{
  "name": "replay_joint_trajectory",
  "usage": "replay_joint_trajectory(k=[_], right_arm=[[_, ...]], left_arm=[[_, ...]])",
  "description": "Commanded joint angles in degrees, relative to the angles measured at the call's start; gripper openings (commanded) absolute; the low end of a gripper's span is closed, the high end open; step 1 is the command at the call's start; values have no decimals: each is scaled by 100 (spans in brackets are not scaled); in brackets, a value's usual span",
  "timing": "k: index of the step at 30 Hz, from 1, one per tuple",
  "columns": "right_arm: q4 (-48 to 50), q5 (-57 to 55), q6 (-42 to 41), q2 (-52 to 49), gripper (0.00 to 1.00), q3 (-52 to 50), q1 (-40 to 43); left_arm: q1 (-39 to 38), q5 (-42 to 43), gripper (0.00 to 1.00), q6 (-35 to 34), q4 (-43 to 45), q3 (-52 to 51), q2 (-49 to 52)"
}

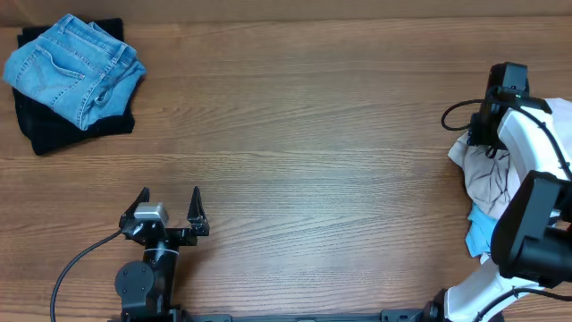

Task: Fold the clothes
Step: 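Reach the right gripper into the beige pants pile and grasp, then lift the beige pants with the right gripper and drop them center-left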

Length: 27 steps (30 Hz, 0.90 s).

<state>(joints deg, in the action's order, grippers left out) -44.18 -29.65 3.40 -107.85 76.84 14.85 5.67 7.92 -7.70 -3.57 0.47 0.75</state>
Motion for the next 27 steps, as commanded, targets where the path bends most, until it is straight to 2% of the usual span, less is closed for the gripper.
replay_joint_trajectory(k=[1, 4, 6, 8, 9, 13, 15, 18, 23, 27], right_arm=[[-28, -181, 9, -306, 82, 37, -9], [7, -188, 4, -479, 77, 37, -15], [17, -190, -11, -479, 53, 44, -15], [17, -229, -103, -474, 11, 61, -24], [-2, -295, -275, -461, 4, 114, -37], [-188, -188, -557, -81, 4, 439, -177], [-326, 411, -568, 286, 4, 636, -369], [-422, 1296, -820, 1178, 4, 826, -1005], [-435, 1434, -1176, 2717, 4, 828, -2247], [-352, 1858, -1421, 3410, 4, 828, -2605]], left_arm=[[31, 24, 100, 90, -4, -20, -48], [31, 24, 100, 87, -4, -20, -48], [31, 24, 100, 87, -4, -20, -46], [31, 24, 100, 87, -4, -20, -46], [31, 24, 100, 87, -4, -20, -48], [31, 24, 100, 90, -4, -20, -48], [31, 24, 100, 87, -4, -20, -46], [31, 24, 100, 87, -4, -20, -46], [31, 24, 100, 87, -4, -20, -46], [31, 22, 100, 87, -4, -20, -48]])
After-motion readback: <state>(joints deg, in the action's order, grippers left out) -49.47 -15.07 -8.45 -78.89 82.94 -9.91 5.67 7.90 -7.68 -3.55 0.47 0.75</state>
